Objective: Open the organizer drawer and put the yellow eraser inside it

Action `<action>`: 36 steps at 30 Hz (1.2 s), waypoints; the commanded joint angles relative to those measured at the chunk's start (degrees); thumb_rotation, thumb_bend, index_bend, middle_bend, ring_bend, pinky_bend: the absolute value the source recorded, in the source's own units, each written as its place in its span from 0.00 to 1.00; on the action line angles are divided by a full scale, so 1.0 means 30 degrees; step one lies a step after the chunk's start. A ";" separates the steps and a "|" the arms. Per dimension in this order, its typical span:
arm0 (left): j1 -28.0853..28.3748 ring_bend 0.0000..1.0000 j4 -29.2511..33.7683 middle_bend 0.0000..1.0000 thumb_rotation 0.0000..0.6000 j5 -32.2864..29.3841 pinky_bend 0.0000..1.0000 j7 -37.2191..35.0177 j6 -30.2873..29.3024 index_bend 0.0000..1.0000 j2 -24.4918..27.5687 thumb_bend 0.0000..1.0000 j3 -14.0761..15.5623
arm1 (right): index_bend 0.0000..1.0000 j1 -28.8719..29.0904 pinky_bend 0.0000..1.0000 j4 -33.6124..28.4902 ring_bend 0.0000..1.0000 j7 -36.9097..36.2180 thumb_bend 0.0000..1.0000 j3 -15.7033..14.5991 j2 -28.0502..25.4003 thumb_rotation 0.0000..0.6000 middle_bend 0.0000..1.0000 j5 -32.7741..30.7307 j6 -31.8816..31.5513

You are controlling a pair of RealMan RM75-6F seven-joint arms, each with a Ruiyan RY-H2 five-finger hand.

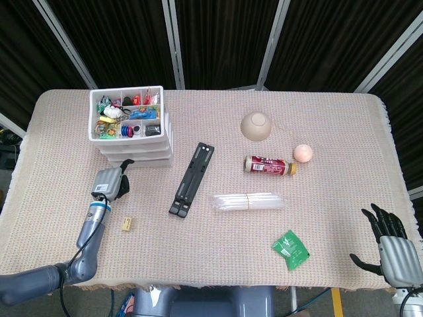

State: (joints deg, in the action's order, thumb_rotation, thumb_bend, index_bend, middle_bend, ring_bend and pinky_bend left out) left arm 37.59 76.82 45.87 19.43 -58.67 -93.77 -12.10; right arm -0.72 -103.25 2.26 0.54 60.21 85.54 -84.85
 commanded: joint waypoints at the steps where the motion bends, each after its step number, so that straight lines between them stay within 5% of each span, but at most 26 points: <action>1: -0.0003 0.90 -0.0078 0.96 1.00 -0.0237 0.75 0.0166 0.0083 0.19 -0.0043 0.88 -0.0063 | 0.11 0.0001 0.00 0.0002 0.00 0.0000 0.06 0.0000 0.0001 1.00 0.00 -0.0003 0.0003; 7: -0.0031 0.90 0.0128 0.96 1.00 -0.0415 0.75 0.0424 0.0161 0.31 0.0077 0.87 -0.0085 | 0.11 0.0005 0.00 -0.0004 0.00 0.0024 0.06 -0.0008 0.0012 1.00 0.00 -0.0003 0.0019; 20: -0.0234 0.91 0.0577 0.97 1.00 0.0141 0.75 -0.0263 -0.0212 0.76 0.0388 0.88 -0.0505 | 0.11 -0.0006 0.00 -0.0031 0.00 -0.0003 0.06 0.0018 0.0019 1.00 0.00 -0.0025 -0.0018; 30: -0.0579 0.91 0.1234 0.97 1.00 0.0458 0.75 -0.0601 -0.0232 0.77 0.0810 0.88 -0.0335 | 0.11 -0.0011 0.00 -0.0029 0.00 0.0008 0.06 0.0032 0.0011 1.00 0.00 -0.0061 -0.0023; 36: -0.1364 0.91 0.3008 0.97 1.00 0.2404 0.75 -0.1802 -0.1061 0.64 0.1831 0.81 0.0079 | 0.11 -0.0019 0.00 -0.0035 0.00 0.0013 0.06 0.0042 0.0005 1.00 0.00 -0.0083 -0.0036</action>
State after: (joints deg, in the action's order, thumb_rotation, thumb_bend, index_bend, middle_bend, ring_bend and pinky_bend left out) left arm 34.64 83.81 50.12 15.55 -60.52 -89.77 -12.72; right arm -0.77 -103.36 2.30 0.66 60.23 85.29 -84.96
